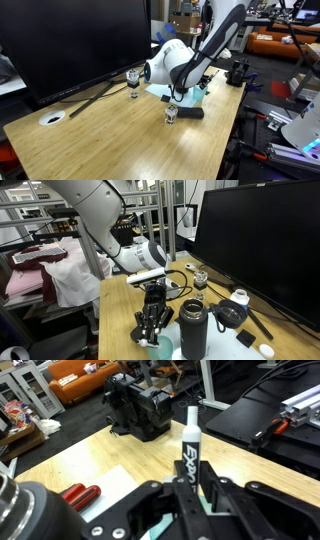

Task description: Place the marker in the cup

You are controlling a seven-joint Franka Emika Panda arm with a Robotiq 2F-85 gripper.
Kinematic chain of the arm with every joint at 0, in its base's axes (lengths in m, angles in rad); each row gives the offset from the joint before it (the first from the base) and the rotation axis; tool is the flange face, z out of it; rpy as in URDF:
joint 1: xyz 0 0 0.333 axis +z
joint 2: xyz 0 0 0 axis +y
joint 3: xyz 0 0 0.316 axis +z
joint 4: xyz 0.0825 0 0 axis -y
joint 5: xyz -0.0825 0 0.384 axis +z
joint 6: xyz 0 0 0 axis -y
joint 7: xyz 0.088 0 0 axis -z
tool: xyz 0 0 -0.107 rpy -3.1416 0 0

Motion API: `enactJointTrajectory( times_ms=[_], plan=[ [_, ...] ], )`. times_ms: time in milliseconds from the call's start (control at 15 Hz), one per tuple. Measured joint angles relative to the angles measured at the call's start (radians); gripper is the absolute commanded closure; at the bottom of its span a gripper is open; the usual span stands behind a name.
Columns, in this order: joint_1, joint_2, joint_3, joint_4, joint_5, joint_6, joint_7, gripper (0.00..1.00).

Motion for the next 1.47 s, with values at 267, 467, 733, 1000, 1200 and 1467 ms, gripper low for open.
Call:
enactJointTrajectory(
  times_ms=[267,467,733,1000,1200,1467],
  plan=[
    [0.0,0.042,-0.001,0.033,0.0,-0.017,0.0,0.95],
    [0.0,0.074,-0.001,0.048,0.0,-0.018,0.0,0.68],
    [0.0,0.1,-0.002,0.084,0.0,-0.017,0.017,0.38],
    [-0.001,0.1,-0.002,0.126,0.003,-0.012,0.034,0.09],
    [-0.004,0.099,-0.003,0.15,0.024,-0.003,0.054,0.0],
    [-0.011,0.086,-0.009,0.184,0.047,0.03,0.08,0.0]
  ],
)
